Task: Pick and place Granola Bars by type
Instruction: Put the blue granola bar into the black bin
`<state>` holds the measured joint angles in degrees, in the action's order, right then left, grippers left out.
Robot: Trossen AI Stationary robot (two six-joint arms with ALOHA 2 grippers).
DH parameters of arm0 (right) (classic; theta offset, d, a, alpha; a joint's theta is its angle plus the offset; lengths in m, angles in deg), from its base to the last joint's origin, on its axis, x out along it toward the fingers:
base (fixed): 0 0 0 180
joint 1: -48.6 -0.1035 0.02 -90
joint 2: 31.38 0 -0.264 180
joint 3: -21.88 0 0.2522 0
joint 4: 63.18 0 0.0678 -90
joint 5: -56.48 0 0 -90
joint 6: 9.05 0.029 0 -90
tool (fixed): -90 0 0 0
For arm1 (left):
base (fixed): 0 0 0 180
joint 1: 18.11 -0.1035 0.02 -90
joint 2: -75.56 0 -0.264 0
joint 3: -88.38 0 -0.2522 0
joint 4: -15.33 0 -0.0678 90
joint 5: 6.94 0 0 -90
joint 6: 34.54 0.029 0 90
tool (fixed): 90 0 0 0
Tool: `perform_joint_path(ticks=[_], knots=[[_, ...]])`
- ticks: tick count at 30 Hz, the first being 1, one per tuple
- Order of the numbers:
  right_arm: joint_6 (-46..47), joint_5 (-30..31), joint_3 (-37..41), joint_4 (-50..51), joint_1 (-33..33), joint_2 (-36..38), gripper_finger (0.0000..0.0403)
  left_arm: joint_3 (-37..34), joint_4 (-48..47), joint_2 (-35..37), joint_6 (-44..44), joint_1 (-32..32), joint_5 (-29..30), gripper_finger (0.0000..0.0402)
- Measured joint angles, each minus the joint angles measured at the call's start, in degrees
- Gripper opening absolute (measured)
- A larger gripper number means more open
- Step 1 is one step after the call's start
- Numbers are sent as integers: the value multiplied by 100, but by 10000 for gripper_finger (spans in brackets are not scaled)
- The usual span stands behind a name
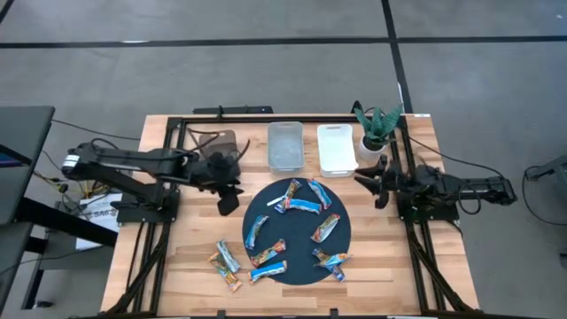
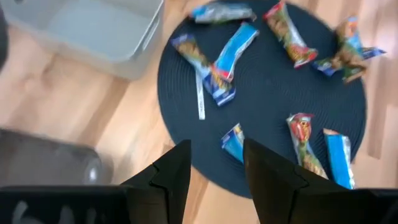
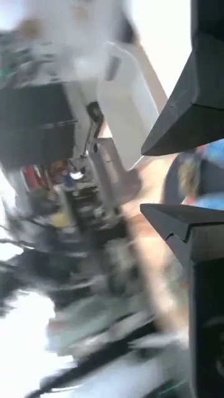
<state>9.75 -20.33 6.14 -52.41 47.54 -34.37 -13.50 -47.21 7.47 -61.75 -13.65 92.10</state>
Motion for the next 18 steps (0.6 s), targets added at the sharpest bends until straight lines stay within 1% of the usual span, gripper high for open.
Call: perform_joint_path(ticks=[2,4,6,7,9,11,13,15,18], knots=[[1510,203,1,-296,0,-6,127,4,8,-34,-173,-19,-81,139],[2882,440,0,-500,0,-4,127,7,12,-31,-333,-24,-24,139],[3874,610,0,-579,2,-6,127,7,12,-9,-495,-24,69,139],[4186,678,0,-610,4,-4,127,7,10,21,-548,-24,96,139],[4395,931,0,-609,4,-6,127,10,21,86,-654,-24,171,139],[4382,1297,0,-579,4,-4,127,11,21,113,-746,-24,229,139],[4414,1374,0,-576,8,-4,127,11,14,143,-797,-24,328,139],[4084,1246,0,-731,30,0,127,13,29,159,-805,-24,425,139],[2954,630,-132,-756,56,-22,127,13,24,152,-817,-37,479,139]])
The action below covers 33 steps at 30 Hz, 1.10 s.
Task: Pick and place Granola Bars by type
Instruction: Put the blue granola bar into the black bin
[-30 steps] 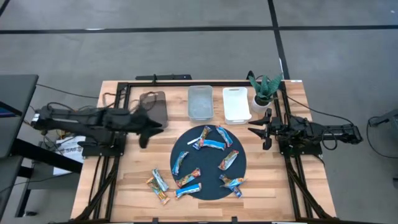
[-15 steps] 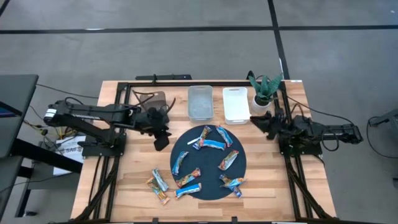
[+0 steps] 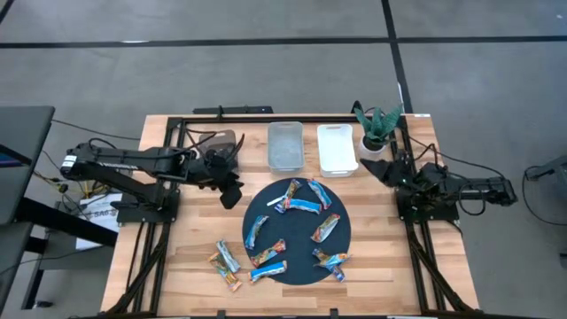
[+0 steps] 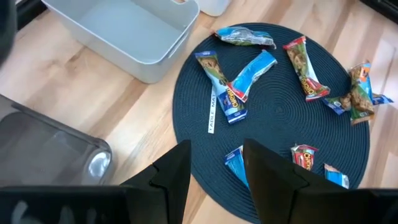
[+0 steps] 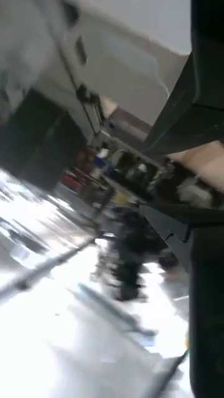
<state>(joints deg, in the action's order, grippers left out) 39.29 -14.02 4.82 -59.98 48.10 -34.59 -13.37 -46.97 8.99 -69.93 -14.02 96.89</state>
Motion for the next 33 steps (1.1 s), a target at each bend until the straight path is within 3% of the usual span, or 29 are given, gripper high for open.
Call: perform_joint_path(ticks=[3,7,13,19,26,33], knots=[[-1127,-473,-760,685,-2,-412,127,0,-1,-2,-102,-66,-58,139],[-2187,-426,-2078,2939,5,-1618,127,0,-5,-2,-143,-196,-262,139],[-2670,-503,-3414,4795,60,-3337,127,0,-298,-20,-128,-366,-426,139],[-3212,-807,-3916,4999,54,-4455,127,-151,-496,-248,425,-259,-1453,139],[-2953,-1047,-3984,5089,-9,-4872,127,-516,279,-1292,-975,31,-1975,139],[-3073,-1059,-3984,5225,-171,-4894,127,-525,1182,-2250,-2444,383,-2009,139]])
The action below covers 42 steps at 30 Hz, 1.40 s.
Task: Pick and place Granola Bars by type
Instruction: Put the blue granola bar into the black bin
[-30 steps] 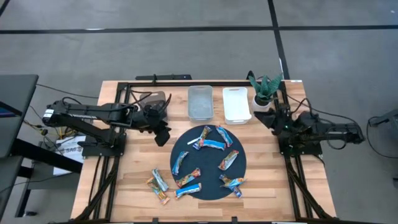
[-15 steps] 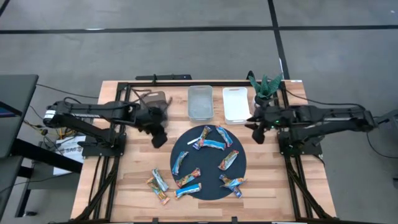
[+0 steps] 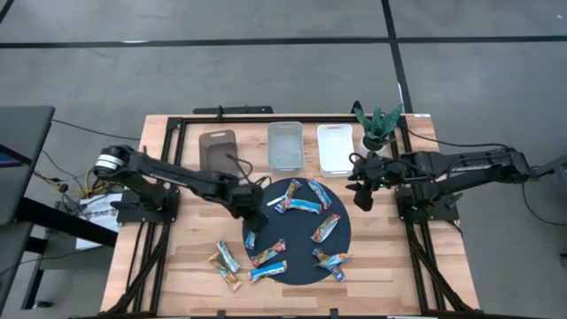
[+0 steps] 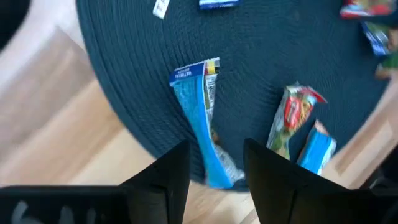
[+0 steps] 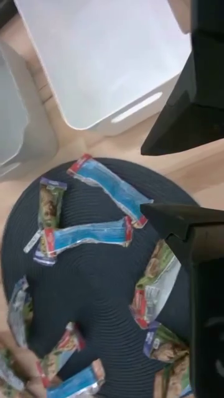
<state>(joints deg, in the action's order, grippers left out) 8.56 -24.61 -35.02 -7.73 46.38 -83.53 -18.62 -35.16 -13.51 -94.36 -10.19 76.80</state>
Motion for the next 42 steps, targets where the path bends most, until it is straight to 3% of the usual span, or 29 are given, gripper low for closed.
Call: perform_joint_path(ticks=[13,19,25,29,34,39,42], knots=[[-7,4,2,122,-50,11,127,0,-31,-394,-770,573,668,139],[-14,7,2,119,-49,8,127,0,147,-887,-720,680,350,138],[-21,11,2,71,-28,11,127,2,568,-1090,-737,668,521,136],[-32,10,2,71,-28,10,127,0,613,-1098,-741,658,503,107],[-114,15,2,39,-28,8,127,0,629,-1098,-742,665,447,21],[-120,15,2,-14,-28,8,127,142,422,-1046,-826,553,441,19],[-118,15,2,-15,-28,8,127,451,53,-714,-717,369,811,11]])
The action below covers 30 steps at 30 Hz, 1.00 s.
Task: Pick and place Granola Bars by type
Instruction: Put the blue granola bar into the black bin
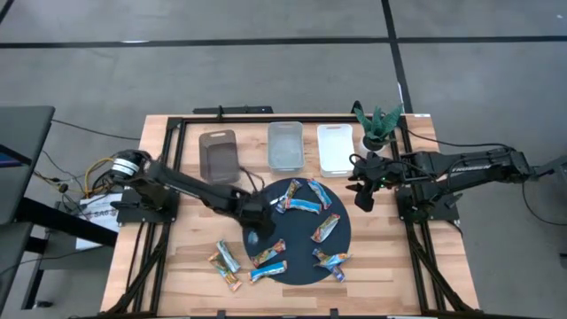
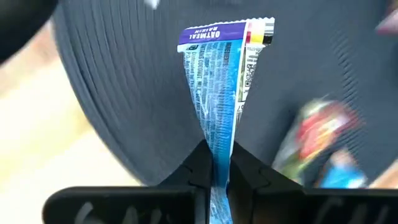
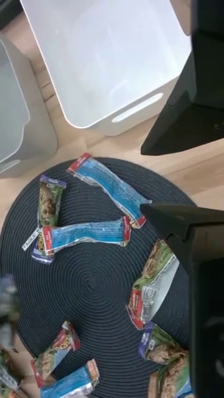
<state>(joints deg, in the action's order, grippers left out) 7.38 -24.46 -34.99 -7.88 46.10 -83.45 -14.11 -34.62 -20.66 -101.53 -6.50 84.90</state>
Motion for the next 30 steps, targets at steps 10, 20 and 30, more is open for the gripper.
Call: perform_joint_path(ticks=[10,20,30], knots=[[2,-2,2,0,0,0,127,332,-1949,1908,-33,-1234,1988,7],[4,11,4,-26,0,0,127,329,-2843,2390,819,-2664,2259,11],[7,18,4,-24,0,2,127,316,-2944,2230,1947,-3452,1748,47]])
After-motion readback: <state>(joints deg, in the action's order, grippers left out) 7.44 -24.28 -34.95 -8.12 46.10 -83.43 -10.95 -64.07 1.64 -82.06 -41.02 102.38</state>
